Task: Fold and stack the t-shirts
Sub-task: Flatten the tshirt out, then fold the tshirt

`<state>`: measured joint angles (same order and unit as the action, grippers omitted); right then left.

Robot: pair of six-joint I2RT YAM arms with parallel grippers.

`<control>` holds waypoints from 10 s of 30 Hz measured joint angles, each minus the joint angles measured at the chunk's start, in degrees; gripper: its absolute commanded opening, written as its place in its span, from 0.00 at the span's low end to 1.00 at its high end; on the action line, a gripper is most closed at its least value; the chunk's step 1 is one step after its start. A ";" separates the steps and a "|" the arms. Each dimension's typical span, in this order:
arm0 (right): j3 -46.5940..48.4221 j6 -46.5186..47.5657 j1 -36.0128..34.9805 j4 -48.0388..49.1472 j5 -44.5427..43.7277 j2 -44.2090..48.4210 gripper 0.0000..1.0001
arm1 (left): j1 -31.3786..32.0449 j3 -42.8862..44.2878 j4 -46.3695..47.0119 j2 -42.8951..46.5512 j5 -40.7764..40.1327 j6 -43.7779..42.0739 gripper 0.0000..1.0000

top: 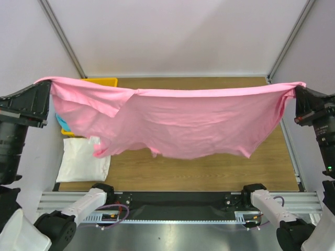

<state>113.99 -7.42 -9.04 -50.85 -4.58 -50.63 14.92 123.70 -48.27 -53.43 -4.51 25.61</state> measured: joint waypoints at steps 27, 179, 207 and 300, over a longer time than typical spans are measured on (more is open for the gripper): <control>-53.07 -2.05 5.42 25.59 2.03 -9.14 0.00 | 0.72 -39.71 17.51 -24.17 1.03 2.95 0.00; -31.87 -2.29 16.33 29.51 22.01 -54.12 0.88 | -11.72 -48.61 19.52 -41.64 20.85 8.94 0.84; -38.01 -28.81 -6.99 39.45 16.09 -55.95 0.65 | -10.86 -45.59 33.38 -60.87 7.48 10.01 0.43; -57.27 -51.21 14.88 54.10 0.11 -49.42 0.56 | -5.73 -58.69 32.89 -51.12 6.88 8.94 0.00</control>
<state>56.73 -58.63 5.85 3.25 -4.47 -100.05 9.19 65.01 -15.38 -104.55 2.37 34.54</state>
